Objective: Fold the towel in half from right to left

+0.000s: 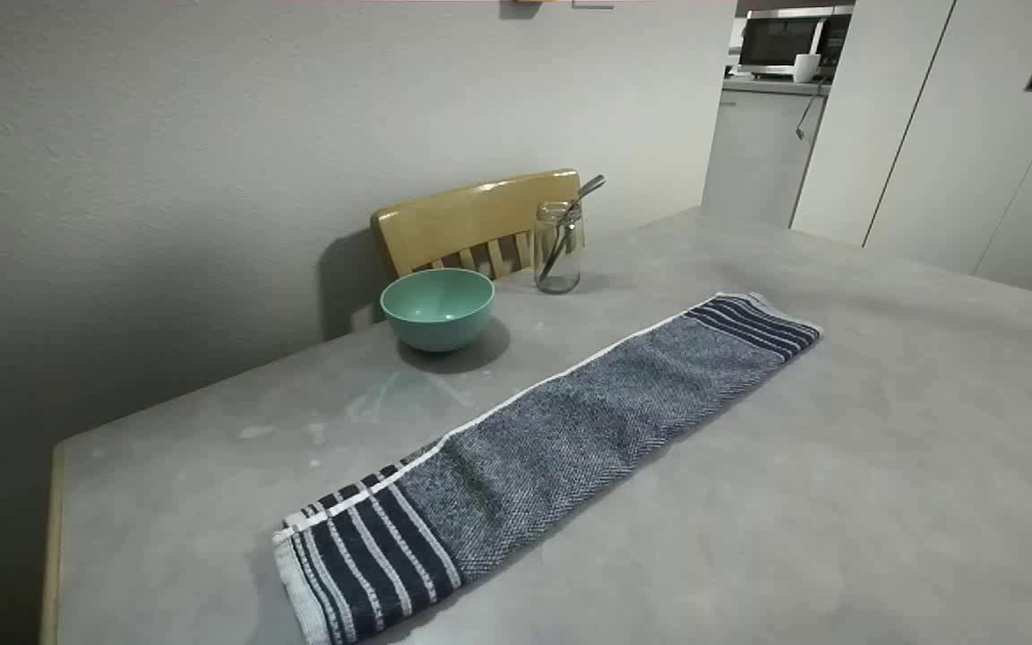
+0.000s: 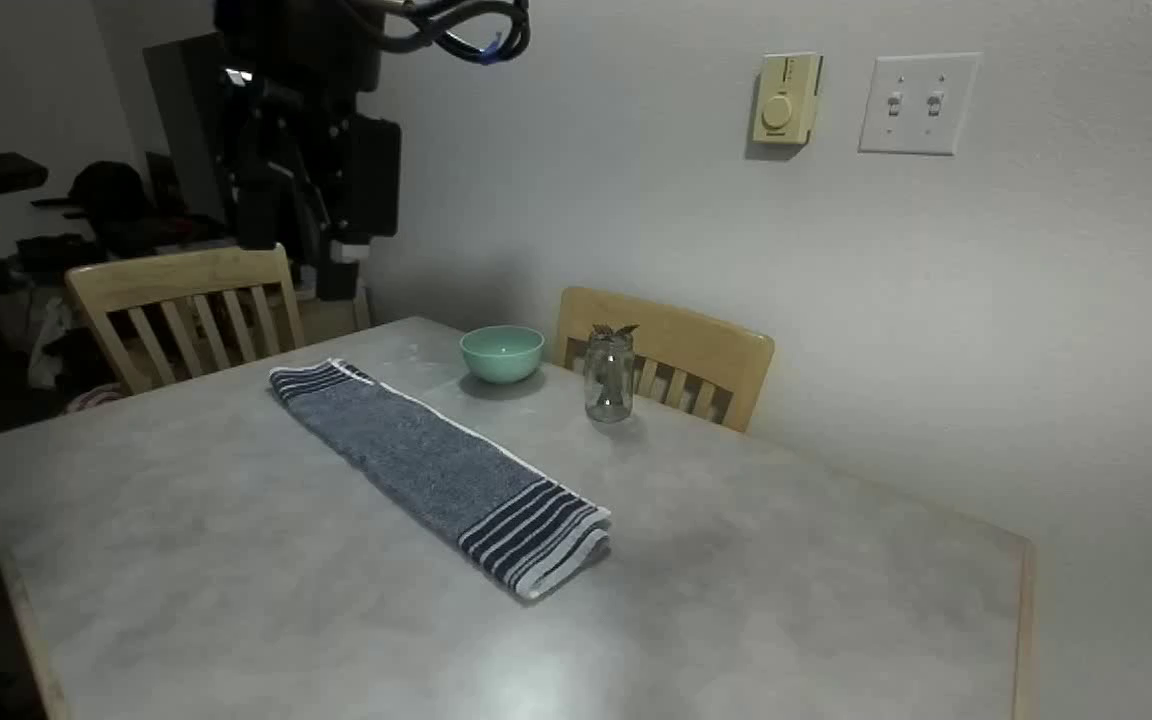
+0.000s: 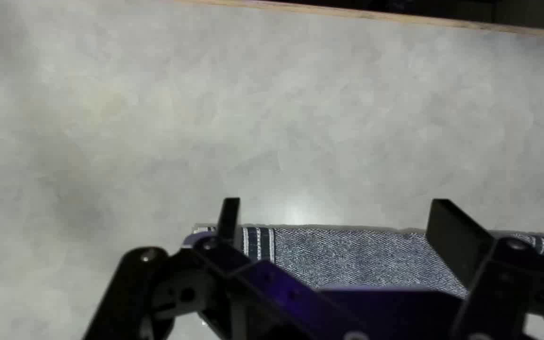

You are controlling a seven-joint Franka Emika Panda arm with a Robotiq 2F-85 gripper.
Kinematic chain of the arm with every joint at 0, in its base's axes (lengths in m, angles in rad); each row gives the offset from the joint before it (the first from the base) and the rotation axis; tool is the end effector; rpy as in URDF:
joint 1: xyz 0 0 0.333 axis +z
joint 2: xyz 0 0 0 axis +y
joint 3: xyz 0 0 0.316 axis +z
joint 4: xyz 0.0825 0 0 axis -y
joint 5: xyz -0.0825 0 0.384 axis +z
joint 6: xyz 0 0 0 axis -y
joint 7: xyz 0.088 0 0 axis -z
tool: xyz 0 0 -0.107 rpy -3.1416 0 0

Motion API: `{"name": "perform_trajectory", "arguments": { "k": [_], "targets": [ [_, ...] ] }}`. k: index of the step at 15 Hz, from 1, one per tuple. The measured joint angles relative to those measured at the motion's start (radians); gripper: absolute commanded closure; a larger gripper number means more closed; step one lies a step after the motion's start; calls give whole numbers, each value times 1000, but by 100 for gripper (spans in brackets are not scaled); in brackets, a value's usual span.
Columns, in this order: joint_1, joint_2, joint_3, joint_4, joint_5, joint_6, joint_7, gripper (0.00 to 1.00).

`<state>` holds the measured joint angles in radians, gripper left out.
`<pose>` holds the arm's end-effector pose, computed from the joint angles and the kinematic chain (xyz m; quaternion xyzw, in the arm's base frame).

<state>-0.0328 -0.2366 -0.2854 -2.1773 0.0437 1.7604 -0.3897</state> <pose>0.4389 -0.1465 0.4723 -0.9934 -0.0363 0.0705 0.0831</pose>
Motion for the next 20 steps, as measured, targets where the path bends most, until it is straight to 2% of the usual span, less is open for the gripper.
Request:
{"name": "perform_trajectory", "arguments": {
  "k": [11, 20],
  "targets": [
    [-6, 35, 10, 8, 26, 6, -23, 0],
    [-51, 293, 15, 124, 122, 52, -154, 0]
  ]
}}
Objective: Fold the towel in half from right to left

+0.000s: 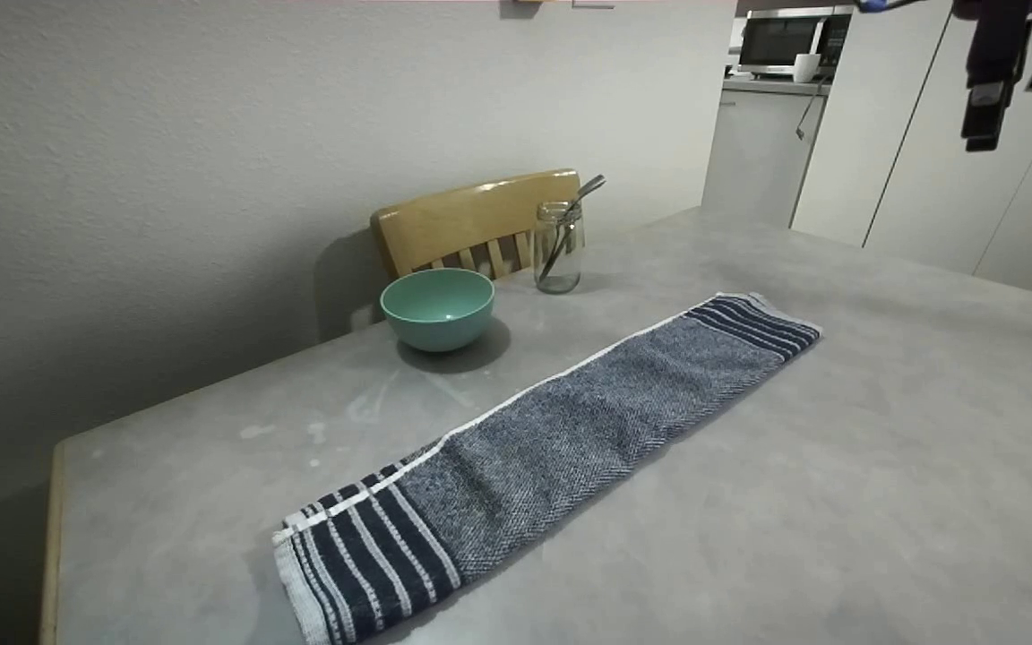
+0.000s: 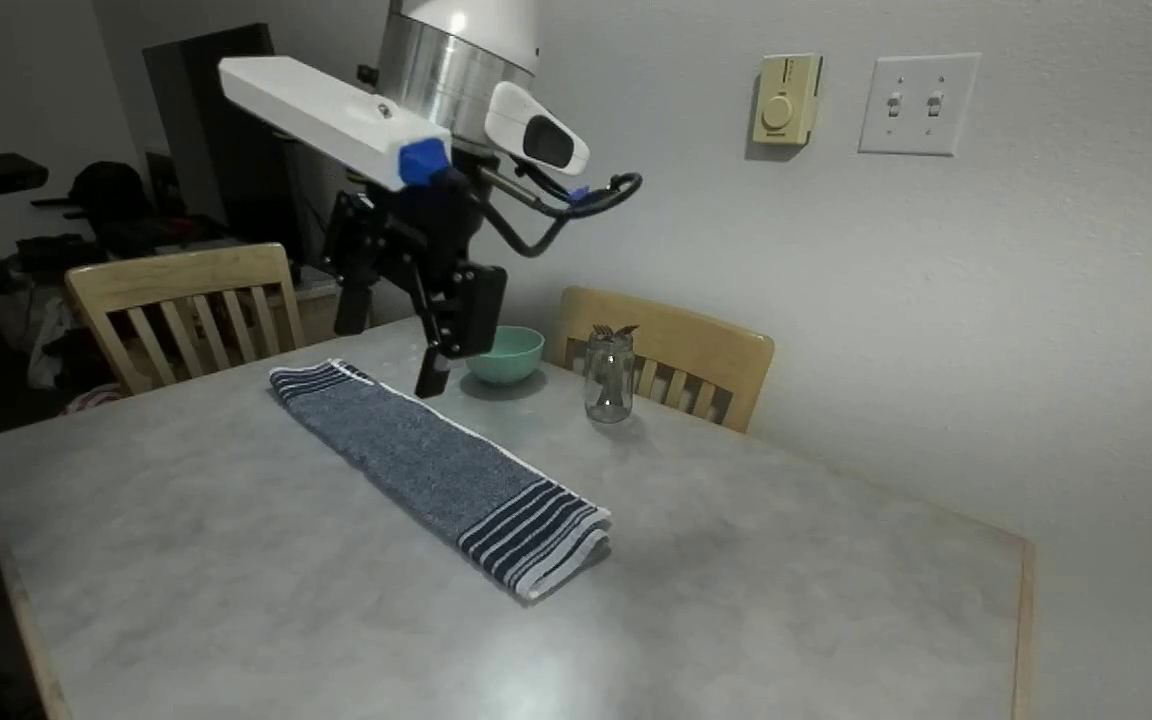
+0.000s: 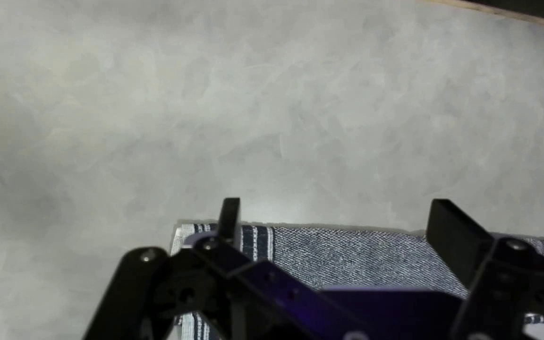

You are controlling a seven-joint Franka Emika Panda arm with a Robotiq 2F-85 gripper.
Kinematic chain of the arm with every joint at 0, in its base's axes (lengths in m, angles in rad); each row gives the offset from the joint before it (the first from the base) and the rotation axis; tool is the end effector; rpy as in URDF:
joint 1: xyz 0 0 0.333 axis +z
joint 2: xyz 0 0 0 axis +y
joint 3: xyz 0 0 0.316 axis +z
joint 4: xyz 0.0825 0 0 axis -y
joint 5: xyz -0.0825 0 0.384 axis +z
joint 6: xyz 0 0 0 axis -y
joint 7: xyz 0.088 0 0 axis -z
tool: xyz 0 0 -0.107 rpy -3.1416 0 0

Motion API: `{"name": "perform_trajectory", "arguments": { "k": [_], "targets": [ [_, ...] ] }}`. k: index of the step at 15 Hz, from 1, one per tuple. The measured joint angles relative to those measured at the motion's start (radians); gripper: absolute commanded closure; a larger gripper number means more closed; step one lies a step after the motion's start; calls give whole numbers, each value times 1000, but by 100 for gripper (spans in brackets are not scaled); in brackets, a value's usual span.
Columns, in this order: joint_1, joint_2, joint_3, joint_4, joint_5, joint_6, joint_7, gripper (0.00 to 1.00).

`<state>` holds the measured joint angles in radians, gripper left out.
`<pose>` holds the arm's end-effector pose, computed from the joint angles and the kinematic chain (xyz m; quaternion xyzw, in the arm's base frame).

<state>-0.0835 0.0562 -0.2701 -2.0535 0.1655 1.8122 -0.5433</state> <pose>0.4979 -0.1681 0.3913 -0.9849 -0.0613 0.1020 0.1257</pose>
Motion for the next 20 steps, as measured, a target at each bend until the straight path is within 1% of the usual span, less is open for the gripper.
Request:
{"name": "perform_trajectory", "arguments": {
  "k": [5, 7, 15, 16, 18, 20],
  "targets": [
    [-72, 168, 36, 100, 87, -14, -150, 0],
    [-96, 211, 47, 131, 101, -24, -184, 0],
    [-106, 222, 62, 151, 101, -33, -187, 0],
    [-109, 222, 68, 151, 100, -14, -189, 0],
    [-116, 236, 70, 159, 88, 58, -187, 0],
    [-134, 281, 73, 188, 88, 120, -199, 0]
  ]
}}
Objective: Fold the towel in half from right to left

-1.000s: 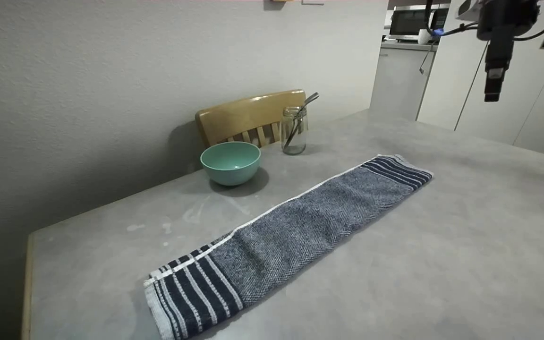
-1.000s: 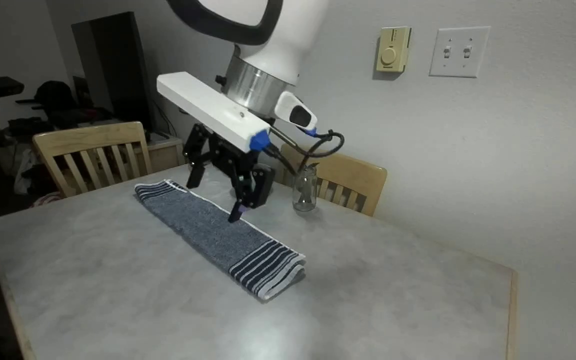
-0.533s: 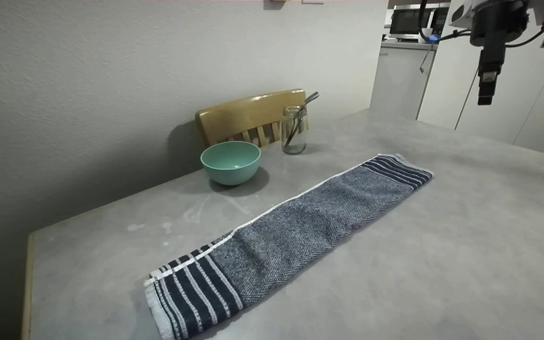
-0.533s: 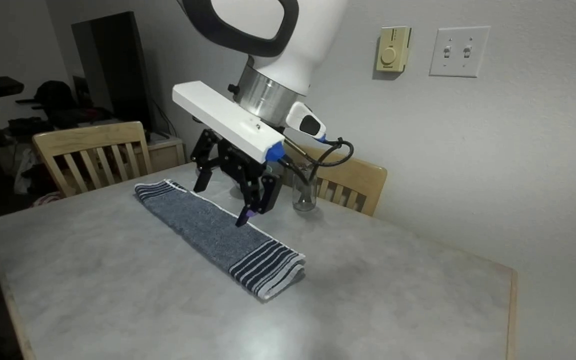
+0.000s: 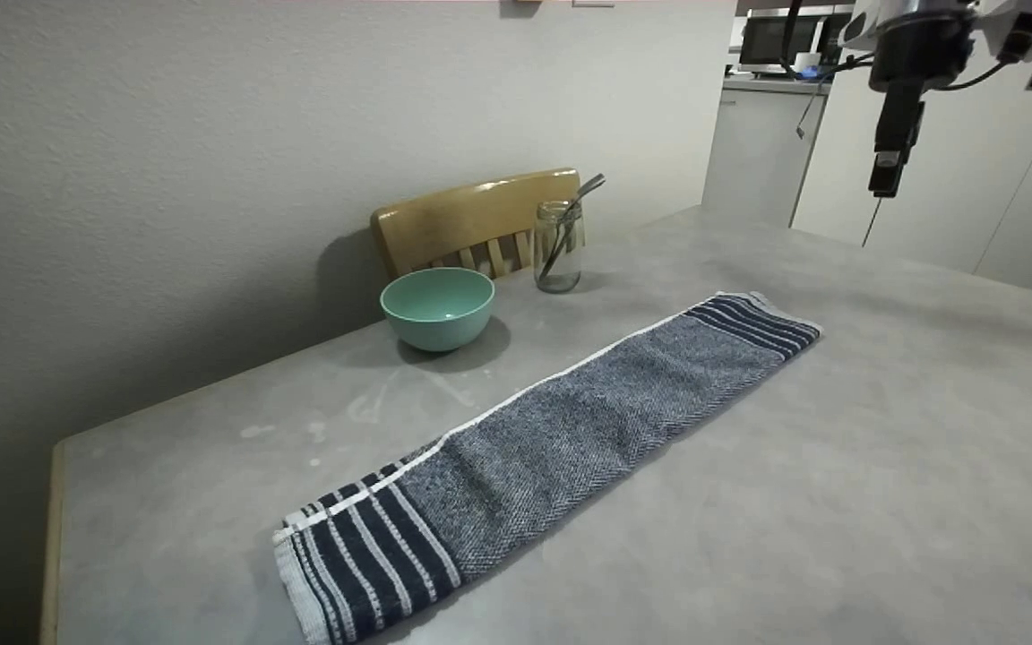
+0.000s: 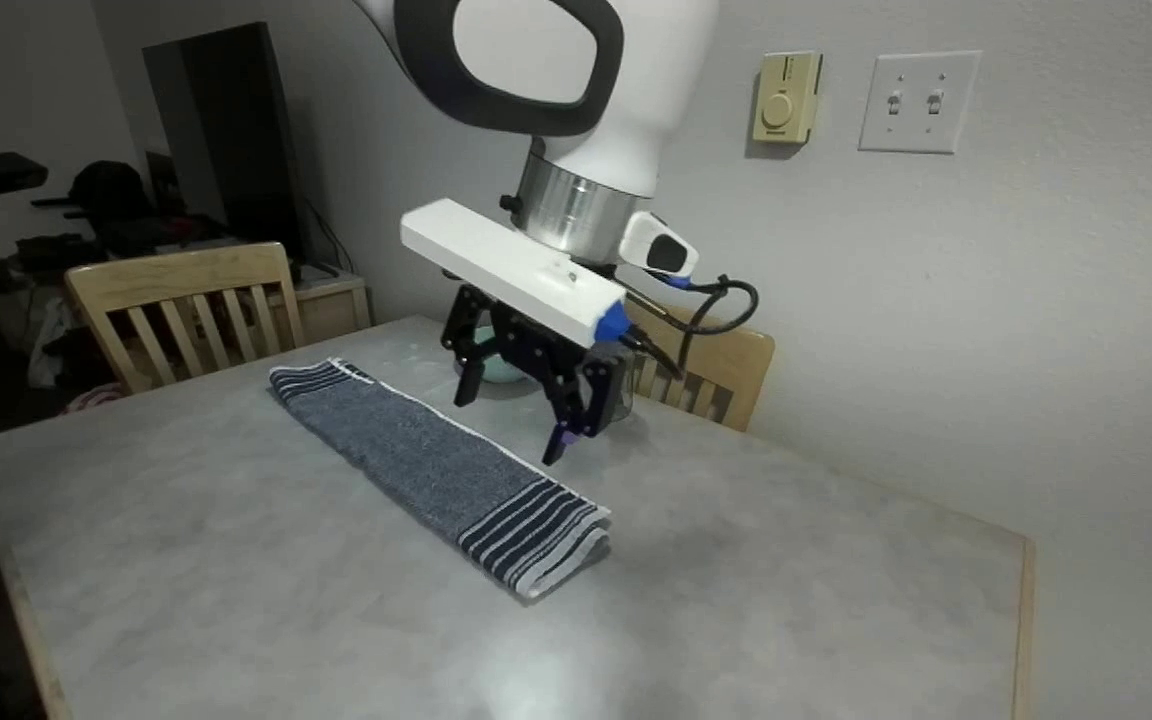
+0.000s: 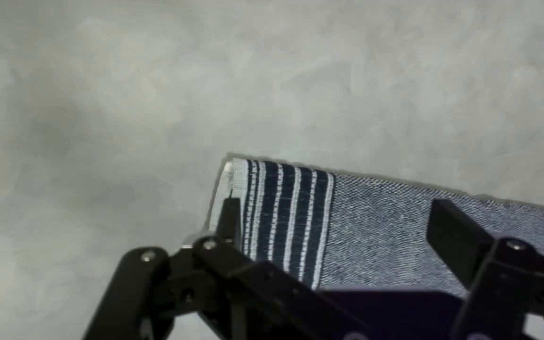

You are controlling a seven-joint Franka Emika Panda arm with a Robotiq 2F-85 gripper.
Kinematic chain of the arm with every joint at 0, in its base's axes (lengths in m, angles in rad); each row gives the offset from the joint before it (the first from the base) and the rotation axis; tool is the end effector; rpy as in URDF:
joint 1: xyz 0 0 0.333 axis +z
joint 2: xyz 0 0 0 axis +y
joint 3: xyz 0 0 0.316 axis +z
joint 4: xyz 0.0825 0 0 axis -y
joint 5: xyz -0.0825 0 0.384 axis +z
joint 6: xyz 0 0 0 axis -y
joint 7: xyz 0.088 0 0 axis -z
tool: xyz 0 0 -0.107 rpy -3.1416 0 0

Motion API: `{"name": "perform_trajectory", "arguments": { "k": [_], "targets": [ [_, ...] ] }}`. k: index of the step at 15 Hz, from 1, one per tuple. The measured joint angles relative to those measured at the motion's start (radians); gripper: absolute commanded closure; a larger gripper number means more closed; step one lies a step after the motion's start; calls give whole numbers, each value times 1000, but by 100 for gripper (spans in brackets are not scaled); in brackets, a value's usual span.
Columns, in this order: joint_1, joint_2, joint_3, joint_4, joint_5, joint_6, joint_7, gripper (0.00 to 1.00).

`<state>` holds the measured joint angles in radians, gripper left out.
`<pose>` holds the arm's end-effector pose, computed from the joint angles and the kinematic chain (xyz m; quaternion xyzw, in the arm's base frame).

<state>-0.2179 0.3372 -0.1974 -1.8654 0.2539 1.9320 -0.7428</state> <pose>0.5568 -0.2203 0.3214 -0.9831 -0.1028 0.0650 0.1367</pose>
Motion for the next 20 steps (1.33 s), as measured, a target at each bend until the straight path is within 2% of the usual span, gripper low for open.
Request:
{"name": "perform_trajectory", "arguments": {
  "k": [6, 11, 20],
  "targets": [
    [-70, 169, 64, 123, 10, 78, -49, 0],
    [-74, 197, 79, 152, 7, 77, -47, 0],
    [-67, 277, 165, 198, 5, 84, -31, 0]
  ]
}}
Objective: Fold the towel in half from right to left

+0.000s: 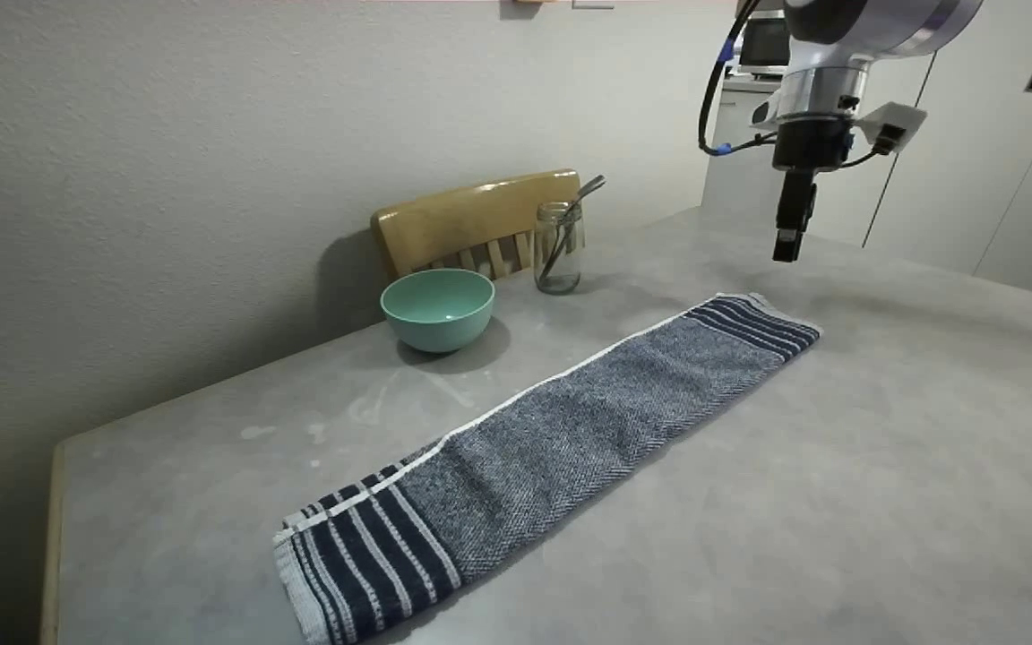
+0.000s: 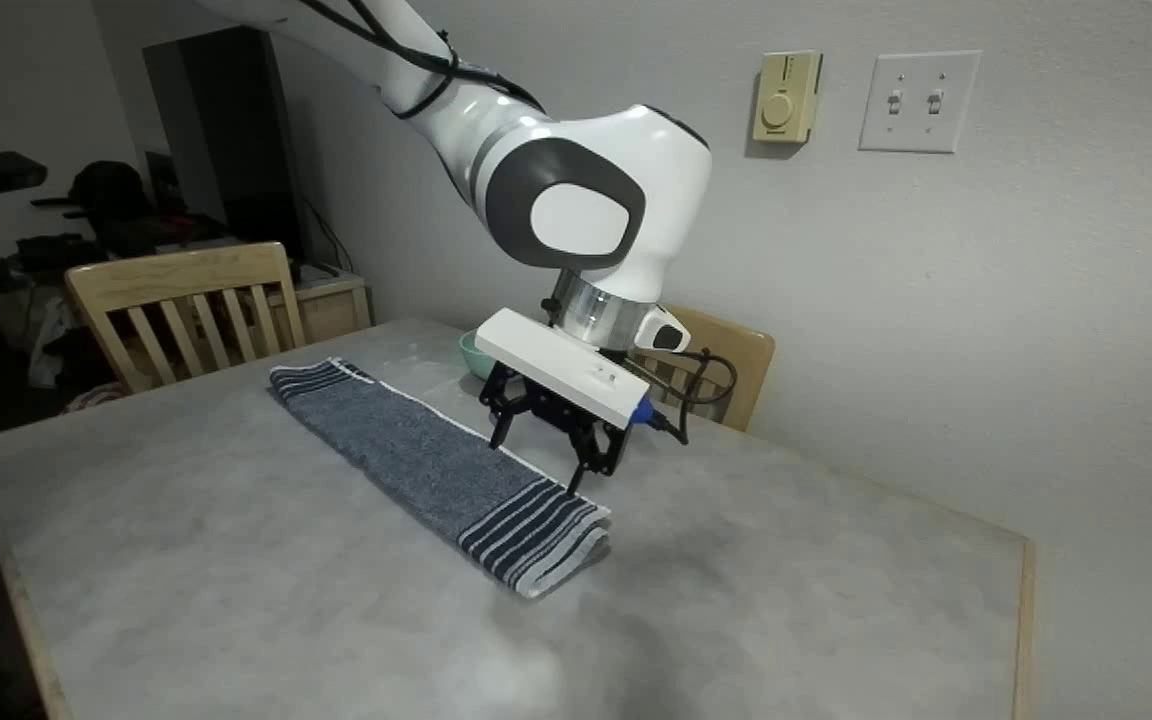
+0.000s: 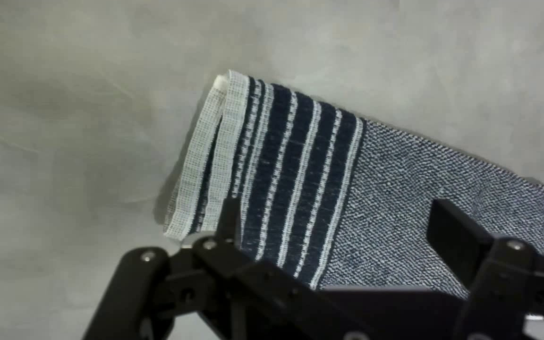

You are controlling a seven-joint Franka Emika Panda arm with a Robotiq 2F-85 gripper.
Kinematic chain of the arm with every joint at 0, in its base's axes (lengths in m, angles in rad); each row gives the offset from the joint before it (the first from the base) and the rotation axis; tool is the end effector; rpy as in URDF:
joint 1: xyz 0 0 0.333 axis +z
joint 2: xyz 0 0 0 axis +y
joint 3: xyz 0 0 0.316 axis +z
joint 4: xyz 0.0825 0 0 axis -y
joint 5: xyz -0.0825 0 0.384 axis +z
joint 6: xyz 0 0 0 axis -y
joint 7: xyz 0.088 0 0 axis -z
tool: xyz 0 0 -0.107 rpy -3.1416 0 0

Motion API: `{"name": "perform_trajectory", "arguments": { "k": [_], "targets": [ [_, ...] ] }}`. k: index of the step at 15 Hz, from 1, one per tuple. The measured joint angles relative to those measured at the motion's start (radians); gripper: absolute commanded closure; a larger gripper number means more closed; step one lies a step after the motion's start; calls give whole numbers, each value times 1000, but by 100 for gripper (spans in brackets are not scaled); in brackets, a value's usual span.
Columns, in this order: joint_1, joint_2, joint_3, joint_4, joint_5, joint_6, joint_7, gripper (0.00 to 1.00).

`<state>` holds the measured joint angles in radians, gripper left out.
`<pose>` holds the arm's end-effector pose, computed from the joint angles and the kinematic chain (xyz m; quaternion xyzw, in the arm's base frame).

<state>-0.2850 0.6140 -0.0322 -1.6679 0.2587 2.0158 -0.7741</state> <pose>0.6250 -0.1873 0.2306 -0.9741 -0.1559 0.0609 0.1522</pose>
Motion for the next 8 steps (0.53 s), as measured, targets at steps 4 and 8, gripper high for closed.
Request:
{"name": "perform_trajectory", "arguments": {
  "k": [4, 8],
  "targets": [
    [14, 54, 1, 35, -16, 31, 96, 0],
    [31, 136, 1, 102, -27, 44, 268, 0]
  ]
}}
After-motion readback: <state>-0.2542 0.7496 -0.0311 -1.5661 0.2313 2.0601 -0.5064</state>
